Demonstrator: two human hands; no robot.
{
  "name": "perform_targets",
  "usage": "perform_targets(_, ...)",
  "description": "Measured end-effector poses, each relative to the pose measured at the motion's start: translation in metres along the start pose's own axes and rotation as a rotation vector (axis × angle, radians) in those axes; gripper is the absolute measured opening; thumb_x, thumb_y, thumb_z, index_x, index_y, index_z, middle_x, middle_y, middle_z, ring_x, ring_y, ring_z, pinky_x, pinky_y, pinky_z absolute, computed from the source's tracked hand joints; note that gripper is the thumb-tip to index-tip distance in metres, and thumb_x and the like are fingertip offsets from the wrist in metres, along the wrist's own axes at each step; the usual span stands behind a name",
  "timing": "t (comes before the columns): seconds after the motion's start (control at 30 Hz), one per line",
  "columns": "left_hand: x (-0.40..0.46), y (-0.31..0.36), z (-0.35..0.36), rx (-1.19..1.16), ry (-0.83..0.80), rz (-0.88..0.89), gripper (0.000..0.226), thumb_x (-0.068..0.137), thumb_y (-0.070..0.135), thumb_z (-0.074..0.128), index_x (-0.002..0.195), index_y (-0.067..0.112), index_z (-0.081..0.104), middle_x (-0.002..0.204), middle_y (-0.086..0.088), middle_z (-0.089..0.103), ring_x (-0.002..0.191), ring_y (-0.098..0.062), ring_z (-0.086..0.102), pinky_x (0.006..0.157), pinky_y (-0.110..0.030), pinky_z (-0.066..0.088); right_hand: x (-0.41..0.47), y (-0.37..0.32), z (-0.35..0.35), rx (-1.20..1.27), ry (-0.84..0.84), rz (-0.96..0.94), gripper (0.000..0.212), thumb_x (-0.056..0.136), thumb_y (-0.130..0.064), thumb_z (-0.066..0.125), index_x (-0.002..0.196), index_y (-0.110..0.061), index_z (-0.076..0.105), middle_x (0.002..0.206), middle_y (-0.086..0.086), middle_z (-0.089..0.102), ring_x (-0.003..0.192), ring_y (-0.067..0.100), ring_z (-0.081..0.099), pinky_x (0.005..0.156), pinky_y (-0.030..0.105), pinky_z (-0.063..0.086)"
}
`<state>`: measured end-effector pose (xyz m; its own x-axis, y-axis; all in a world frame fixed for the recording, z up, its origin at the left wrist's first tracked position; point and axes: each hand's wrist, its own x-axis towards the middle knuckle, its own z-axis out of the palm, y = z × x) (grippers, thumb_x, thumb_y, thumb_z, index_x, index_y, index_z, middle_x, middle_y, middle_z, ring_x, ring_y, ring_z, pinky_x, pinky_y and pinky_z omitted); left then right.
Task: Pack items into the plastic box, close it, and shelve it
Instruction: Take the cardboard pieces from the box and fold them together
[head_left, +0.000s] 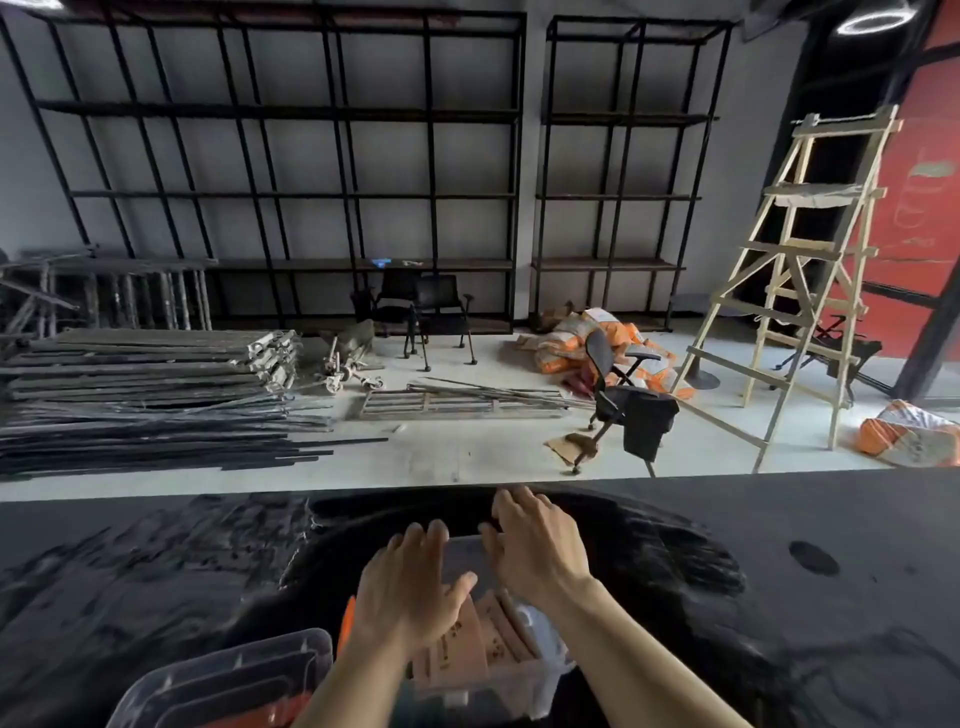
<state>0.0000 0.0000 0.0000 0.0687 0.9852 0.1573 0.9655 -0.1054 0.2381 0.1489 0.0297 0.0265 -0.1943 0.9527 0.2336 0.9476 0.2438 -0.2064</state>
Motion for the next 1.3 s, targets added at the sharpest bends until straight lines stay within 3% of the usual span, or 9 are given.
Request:
perform_targets(0.17, -0.003, -0.002, 0.017, 0.214, -0.018, -0.057, 0.057, 0.094, 0.019, 0.055, 0.144, 0.008, 0.03, 0.124, -0.004, 0.067, 0.111, -0.024, 0.066, 0.1, -0.04, 0.048, -0.01, -0.005, 0.029, -0.066, -0.371, 0.097, 0.029, 0.091, -0.012, 0.06, 0.118, -0.009, 0.069, 0.121, 0.011, 0.07, 0.113, 0.032, 0.066, 0.085, 0.035, 0.052)
perform_targets(0.33, -0.007, 0.004, 0.019, 0.397, -0.23, -0.093, 0.053, 0.096, 0.012, 0.053, 0.144, 0.003, 0.031, 0.134, -0.013, 0.06, 0.123, -0.03, 0.057, 0.106, -0.038, 0.038, -0.013, -0.013, 0.045, 0.005, -0.471, 0.196, 0.035, 0.102, -0.012, 0.048, 0.135, -0.003, 0.054, 0.137, 0.018, 0.061, 0.127, 0.037, 0.057, 0.102, 0.043, 0.044)
perform_targets(0.57, -0.001, 0.002, 0.029, 0.166, -0.233, -0.241, 0.067, 0.093, 0.005, 0.051, 0.153, 0.005, 0.02, 0.126, -0.014, 0.067, 0.125, -0.032, 0.056, 0.104, -0.034, 0.041, -0.016, -0.024, 0.035, 0.209, -0.589, 0.487, 0.059, 0.106, -0.027, 0.04, 0.159, -0.015, 0.018, 0.151, 0.01, 0.05, 0.141, 0.032, 0.046, 0.11, 0.046, 0.038)
perform_targets(0.7, 0.002, 0.0, 0.032, -0.111, -0.23, -0.387, 0.058, 0.092, -0.001, 0.048, 0.146, 0.011, 0.032, 0.147, -0.019, 0.043, 0.143, -0.039, 0.026, 0.106, -0.037, 0.043, -0.006, -0.026, 0.04, 0.168, -0.591, 0.484, 0.059, 0.103, -0.023, 0.046, 0.156, -0.01, 0.025, 0.148, 0.015, 0.052, 0.138, 0.033, 0.049, 0.109, 0.042, 0.041)
perform_targets(0.8, 0.001, -0.003, 0.029, -0.385, -0.098, -0.419, 0.036, 0.091, 0.005, 0.051, 0.125, 0.013, 0.045, 0.13, -0.015, 0.049, 0.118, -0.028, 0.047, 0.093, -0.035, 0.049, 0.011, -0.026, 0.034, 0.015, -0.689, 0.404, 0.058, 0.101, -0.019, 0.056, 0.153, -0.007, 0.034, 0.149, 0.015, 0.051, 0.139, 0.033, 0.048, 0.111, 0.04, 0.042)
perform_targets(1.03, 0.013, -0.017, 0.003, -0.835, -0.044, -0.426, 0.048, 0.072, 0.02, 0.08, 0.111, 0.021, 0.053, 0.085, -0.001, 0.073, 0.073, -0.017, 0.071, 0.051, -0.028, 0.053, 0.036, 0.017, -0.008, 0.221, -0.45, 0.216, 0.021, 0.08, -0.016, 0.069, 0.101, -0.016, 0.071, 0.097, 0.008, 0.074, 0.085, 0.027, 0.07, 0.06, 0.03, 0.049)
perform_targets(1.1, 0.021, -0.021, -0.009, -0.98, 0.0, -0.471, 0.042, 0.069, 0.038, 0.082, 0.103, 0.019, 0.066, 0.082, -0.004, 0.076, 0.073, -0.022, 0.074, 0.056, -0.035, 0.059, 0.043, 0.027, -0.007, 0.445, -0.368, 0.196, 0.013, 0.083, -0.024, 0.07, 0.091, -0.015, 0.076, 0.087, 0.011, 0.078, 0.079, 0.03, 0.073, 0.061, 0.035, 0.055)
perform_targets(1.17, 0.028, -0.024, -0.018, -1.114, 0.065, -0.539, 0.023, 0.079, 0.022, 0.076, 0.101, 0.017, 0.07, 0.086, -0.007, 0.077, 0.079, -0.027, 0.073, 0.069, -0.045, 0.06, 0.044, 0.03, -0.005, 0.752, -0.233, 0.24, 0.02, 0.092, -0.028, 0.069, 0.096, -0.01, 0.075, 0.088, 0.013, 0.079, 0.08, 0.029, 0.076, 0.068, 0.045, 0.06)
perform_targets(1.3, 0.033, -0.024, -0.025, -1.251, 0.15, -0.594, 0.016, 0.091, 0.005, 0.06, 0.1, 0.017, 0.065, 0.092, -0.013, 0.072, 0.079, -0.029, 0.067, 0.064, -0.036, 0.051, 0.039, 0.021, 0.01, 1.329, -0.067, 0.518, 0.015, 0.096, -0.01, 0.064, 0.107, -0.01, 0.074, 0.09, 0.01, 0.079, 0.078, 0.024, 0.074, 0.07, 0.043, 0.061)
